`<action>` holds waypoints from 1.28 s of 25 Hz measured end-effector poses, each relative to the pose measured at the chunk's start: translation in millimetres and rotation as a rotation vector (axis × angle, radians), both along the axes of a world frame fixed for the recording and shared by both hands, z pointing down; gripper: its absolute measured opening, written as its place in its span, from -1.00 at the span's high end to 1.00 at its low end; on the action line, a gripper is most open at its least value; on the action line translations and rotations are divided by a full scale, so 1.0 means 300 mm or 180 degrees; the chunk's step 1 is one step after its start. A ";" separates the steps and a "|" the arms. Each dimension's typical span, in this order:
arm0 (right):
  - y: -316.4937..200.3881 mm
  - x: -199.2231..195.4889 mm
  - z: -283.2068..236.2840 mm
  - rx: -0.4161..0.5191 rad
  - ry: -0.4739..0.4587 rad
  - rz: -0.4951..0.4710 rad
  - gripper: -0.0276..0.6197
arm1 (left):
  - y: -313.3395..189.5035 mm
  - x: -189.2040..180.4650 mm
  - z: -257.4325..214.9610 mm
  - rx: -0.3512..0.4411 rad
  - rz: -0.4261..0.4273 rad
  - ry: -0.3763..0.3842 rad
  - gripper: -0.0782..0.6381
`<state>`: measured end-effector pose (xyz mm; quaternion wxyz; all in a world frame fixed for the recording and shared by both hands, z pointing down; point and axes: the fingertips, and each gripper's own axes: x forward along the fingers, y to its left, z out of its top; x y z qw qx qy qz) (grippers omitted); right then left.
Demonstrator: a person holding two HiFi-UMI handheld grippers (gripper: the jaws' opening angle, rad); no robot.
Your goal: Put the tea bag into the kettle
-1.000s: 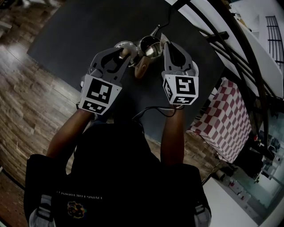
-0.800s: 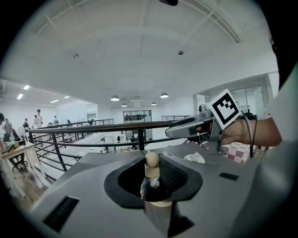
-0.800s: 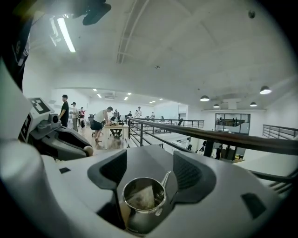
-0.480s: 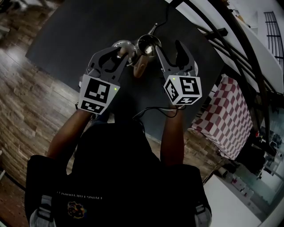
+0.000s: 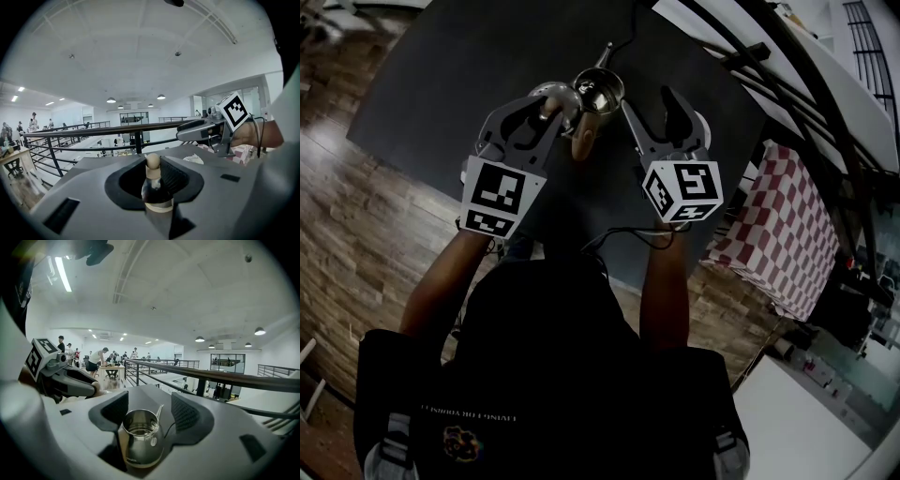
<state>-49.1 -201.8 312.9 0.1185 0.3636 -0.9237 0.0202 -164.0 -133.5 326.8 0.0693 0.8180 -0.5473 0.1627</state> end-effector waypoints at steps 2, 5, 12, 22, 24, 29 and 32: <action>0.012 0.031 -0.001 0.0026 0.0037 0.0030 0.51 | -0.011 0.015 0.000 0.0009 0.0040 -0.0014 0.50; 0.035 0.078 0.009 0.0068 0.0106 0.0110 0.87 | -0.023 0.038 -0.007 0.0020 0.0097 -0.0039 0.50; 0.113 0.179 0.088 -0.0086 0.0067 0.0260 0.87 | -0.056 0.073 -0.004 0.0014 0.0182 -0.0084 0.50; 0.200 0.360 0.203 -0.0387 -0.0017 0.0625 0.87 | -0.149 0.132 0.014 0.0004 0.0301 -0.0183 0.50; 0.203 0.392 0.212 -0.0421 -0.0042 0.0695 0.87 | -0.173 0.148 0.024 -0.0022 0.0321 -0.0210 0.50; 0.214 0.440 0.241 -0.0499 -0.0088 0.0808 0.87 | -0.222 0.171 0.053 -0.0075 0.0345 -0.0247 0.50; 0.218 0.455 0.262 -0.0542 -0.0104 0.0848 0.87 | -0.244 0.183 0.078 -0.0110 0.0371 -0.0253 0.50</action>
